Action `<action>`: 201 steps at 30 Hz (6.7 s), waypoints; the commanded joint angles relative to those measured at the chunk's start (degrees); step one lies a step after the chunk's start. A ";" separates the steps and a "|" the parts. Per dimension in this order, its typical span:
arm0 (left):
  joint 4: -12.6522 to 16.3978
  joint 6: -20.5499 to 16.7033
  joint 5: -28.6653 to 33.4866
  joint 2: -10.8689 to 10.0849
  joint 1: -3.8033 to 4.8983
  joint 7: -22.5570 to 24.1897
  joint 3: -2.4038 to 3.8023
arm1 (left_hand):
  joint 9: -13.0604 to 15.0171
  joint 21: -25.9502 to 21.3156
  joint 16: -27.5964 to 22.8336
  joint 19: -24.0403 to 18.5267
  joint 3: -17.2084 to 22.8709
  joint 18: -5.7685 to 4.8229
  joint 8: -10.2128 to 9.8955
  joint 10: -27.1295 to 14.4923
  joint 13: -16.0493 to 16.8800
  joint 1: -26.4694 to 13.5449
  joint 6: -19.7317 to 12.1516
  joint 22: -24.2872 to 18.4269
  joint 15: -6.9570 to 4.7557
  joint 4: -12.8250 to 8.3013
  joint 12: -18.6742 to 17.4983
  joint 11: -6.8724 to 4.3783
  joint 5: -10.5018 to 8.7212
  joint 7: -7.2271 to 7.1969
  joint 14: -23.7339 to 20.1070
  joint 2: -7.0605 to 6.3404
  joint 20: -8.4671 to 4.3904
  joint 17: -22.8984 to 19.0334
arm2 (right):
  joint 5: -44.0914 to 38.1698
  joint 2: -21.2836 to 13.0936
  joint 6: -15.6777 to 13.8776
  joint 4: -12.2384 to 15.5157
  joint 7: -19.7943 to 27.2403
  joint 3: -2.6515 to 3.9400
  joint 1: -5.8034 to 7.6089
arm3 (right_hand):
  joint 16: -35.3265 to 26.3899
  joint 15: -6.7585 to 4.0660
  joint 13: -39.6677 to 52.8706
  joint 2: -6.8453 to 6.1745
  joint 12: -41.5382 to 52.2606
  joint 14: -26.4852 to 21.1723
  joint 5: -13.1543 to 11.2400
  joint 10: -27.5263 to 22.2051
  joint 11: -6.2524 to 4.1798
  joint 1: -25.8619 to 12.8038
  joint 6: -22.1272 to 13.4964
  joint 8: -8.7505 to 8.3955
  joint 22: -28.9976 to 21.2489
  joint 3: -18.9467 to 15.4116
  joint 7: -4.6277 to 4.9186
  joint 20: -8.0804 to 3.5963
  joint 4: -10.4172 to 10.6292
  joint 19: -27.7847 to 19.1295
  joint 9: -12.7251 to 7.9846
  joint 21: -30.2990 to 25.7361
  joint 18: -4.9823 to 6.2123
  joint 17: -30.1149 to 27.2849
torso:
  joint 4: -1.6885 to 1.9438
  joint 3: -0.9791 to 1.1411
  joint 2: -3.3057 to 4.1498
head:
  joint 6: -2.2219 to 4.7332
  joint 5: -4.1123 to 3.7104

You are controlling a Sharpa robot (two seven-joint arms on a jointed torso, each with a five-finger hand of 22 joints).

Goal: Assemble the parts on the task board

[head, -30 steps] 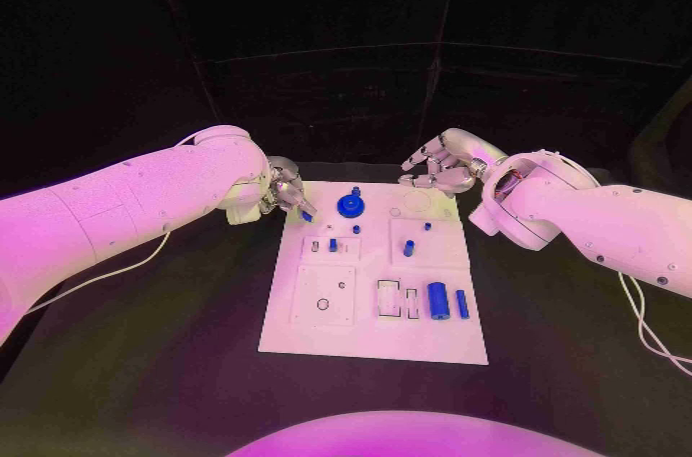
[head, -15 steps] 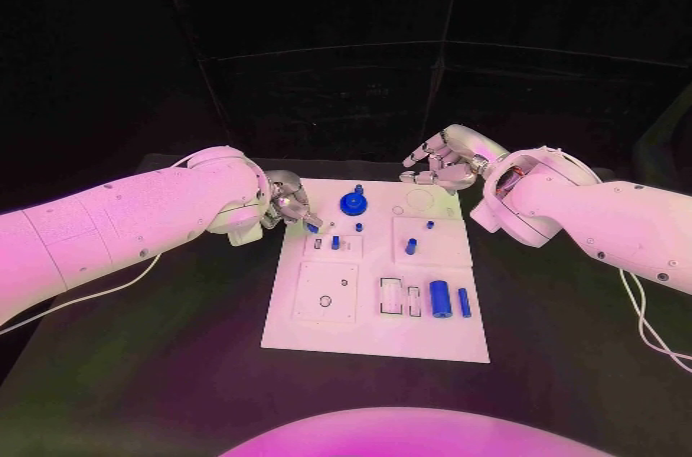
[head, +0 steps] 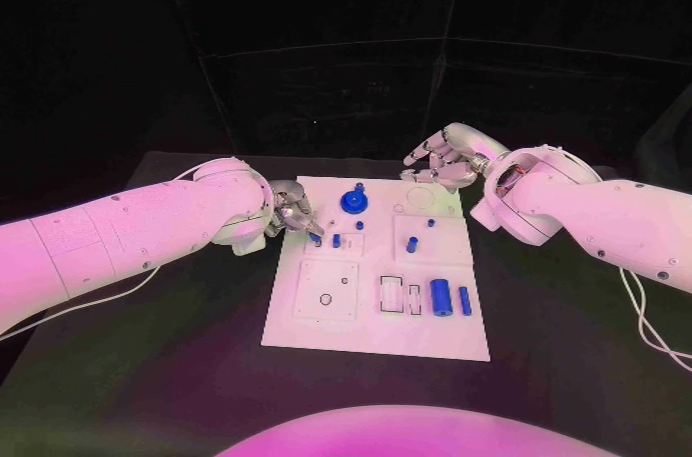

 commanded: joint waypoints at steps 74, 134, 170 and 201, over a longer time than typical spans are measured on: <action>-1.72 2.58 -1.35 1.74 -0.36 -2.08 -0.13 | 0.62 -0.19 0.19 0.55 0.88 -0.01 1.79 -0.14 -1.69 -9.03 2.46 0.21 -0.59 -0.01 -0.88 -0.46 0.16 -0.73 5.94 -4.72 -0.17 15.09 | 0.63 0.29 0.41 -0.14 0.65 0.02 0.09 | -0.32 -0.25 -0.24 0.39 -0.47 2.16 0.39 -0.52 -0.16 0.50 -0.33 0.44 -0.32 -0.28 0.03 0.14 0.19 -0.46 -0.06 -0.39 0.65 -0.25 | -0.09 0.00 -0.04 | -0.56 -0.11; -1.79 -16.48 11.22 0.66 -0.08 29.01 -0.08 | -6.72 -33.49 -30.94 -21.22 -6.81 5.71 -6.06 -24.38 -24.10 2.44 -9.10 -31.73 5.27 -1.25 -24.48 6.49 0.14 6.30 -13.37 -2.87 4.87 -18.59 | 1.05 0.36 0.54 -0.72 0.90 0.01 0.09 | -0.88 -0.19 -0.54 0.57 -0.64 1.98 0.17 -0.75 -0.08 0.00 -0.53 0.52 -1.40 -0.79 0.09 0.18 0.90 -0.98 -0.07 -1.16 0.81 -0.90 | -0.11 0.02 -0.03 | 0.54 -1.10; -12.98 -11.24 -25.23 12.36 -0.25 30.71 -2.43 | -19.50 -19.78 -14.61 -7.58 -6.15 3.90 -18.03 -22.86 -42.92 7.52 -0.05 -19.22 5.15 -5.37 -39.09 6.89 0.17 5.76 -0.93 -7.48 4.94 -7.82 | 1.07 1.38 0.54 -1.13 0.74 0.00 0.09 | -1.19 -0.19 -1.04 0.91 -1.08 1.87 0.15 -1.14 -0.09 0.40 -0.62 0.56 -2.03 -0.69 0.09 0.20 0.89 -1.28 -0.08 -1.60 0.91 -1.27 | -0.08 -0.04 -0.01 | 0.84 -1.88; -15.93 -11.31 -25.64 14.73 -0.96 31.58 -3.84 | -21.35 -15.56 -13.18 -5.24 -4.34 3.07 -19.77 -19.63 -45.84 9.20 2.63 -14.57 4.78 -5.83 -40.28 6.50 0.18 5.36 -0.14 -5.57 4.57 -7.48 | 1.06 1.69 0.51 -1.08 0.59 0.00 0.09 | -1.29 -0.19 -1.06 1.12 -1.09 1.84 0.16 -1.18 -0.09 0.59 -0.67 0.59 -2.16 -0.63 0.10 0.20 0.90 -1.33 -0.08 -1.71 0.93 -1.37 | -0.08 -0.03 -0.03 | 0.66 -2.20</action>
